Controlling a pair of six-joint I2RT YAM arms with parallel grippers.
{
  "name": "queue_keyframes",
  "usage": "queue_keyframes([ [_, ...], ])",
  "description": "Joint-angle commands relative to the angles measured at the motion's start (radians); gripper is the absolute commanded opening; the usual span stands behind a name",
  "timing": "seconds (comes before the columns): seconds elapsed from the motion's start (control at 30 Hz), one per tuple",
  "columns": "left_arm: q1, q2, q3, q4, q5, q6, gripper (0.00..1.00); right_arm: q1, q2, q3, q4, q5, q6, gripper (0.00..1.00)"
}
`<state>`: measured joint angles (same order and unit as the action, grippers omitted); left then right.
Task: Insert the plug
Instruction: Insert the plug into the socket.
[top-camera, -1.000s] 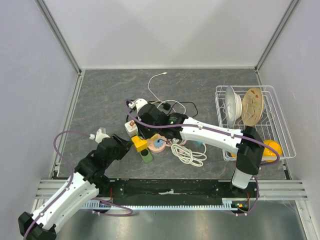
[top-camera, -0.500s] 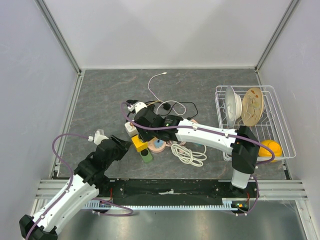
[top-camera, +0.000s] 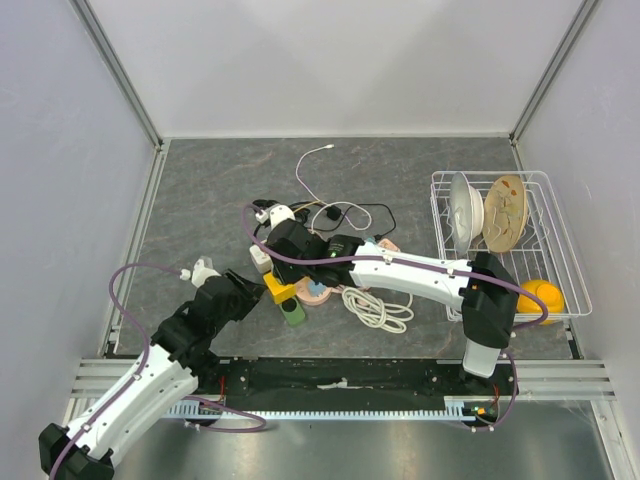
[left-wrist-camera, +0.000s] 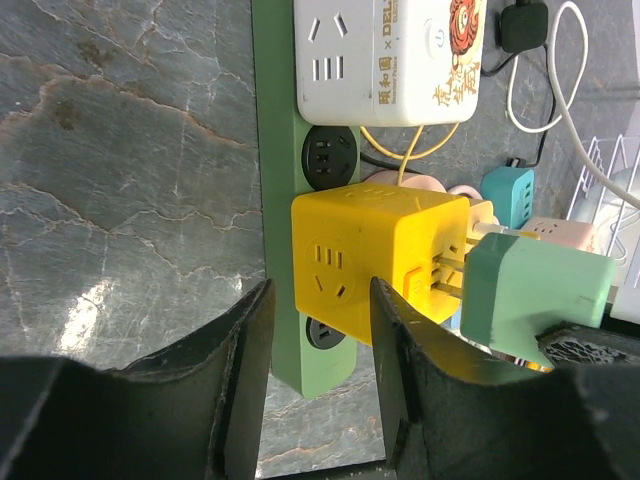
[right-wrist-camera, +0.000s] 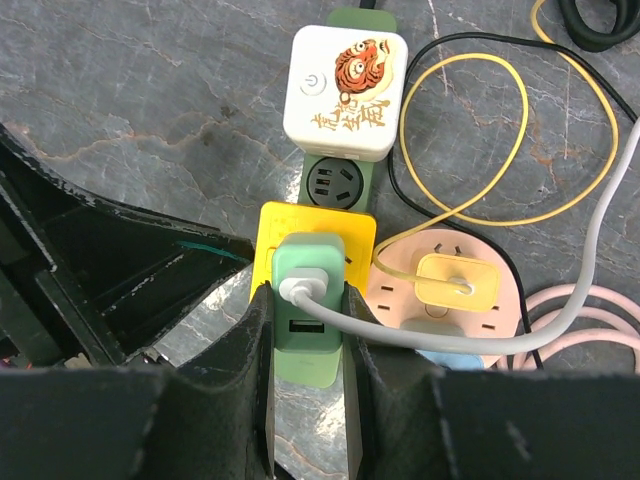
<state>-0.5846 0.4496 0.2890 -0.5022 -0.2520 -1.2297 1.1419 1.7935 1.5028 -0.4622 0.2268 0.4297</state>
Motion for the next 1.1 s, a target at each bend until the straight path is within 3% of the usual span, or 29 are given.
queue_keyframes([
  [0.0, 0.005, 0.011, 0.038, 0.057, 0.003, 0.036, 0.5, 0.009, -0.009, -0.029, 0.043, 0.017, 0.029, 0.0],
  [0.37, 0.005, 0.031, 0.045, 0.079, 0.019, 0.056, 0.5, 0.021, 0.003, -0.082, 0.066, 0.017, 0.026, 0.0],
  [0.73, 0.005, 0.05, 0.044, 0.097, 0.036, 0.052, 0.5, 0.101, 0.063, -0.111, -0.036, 0.086, -0.051, 0.0],
  [1.07, 0.005, 0.044, 0.041, 0.09, 0.04, 0.045, 0.5, 0.108, 0.096, -0.22, -0.003, -0.012, 0.006, 0.0],
])
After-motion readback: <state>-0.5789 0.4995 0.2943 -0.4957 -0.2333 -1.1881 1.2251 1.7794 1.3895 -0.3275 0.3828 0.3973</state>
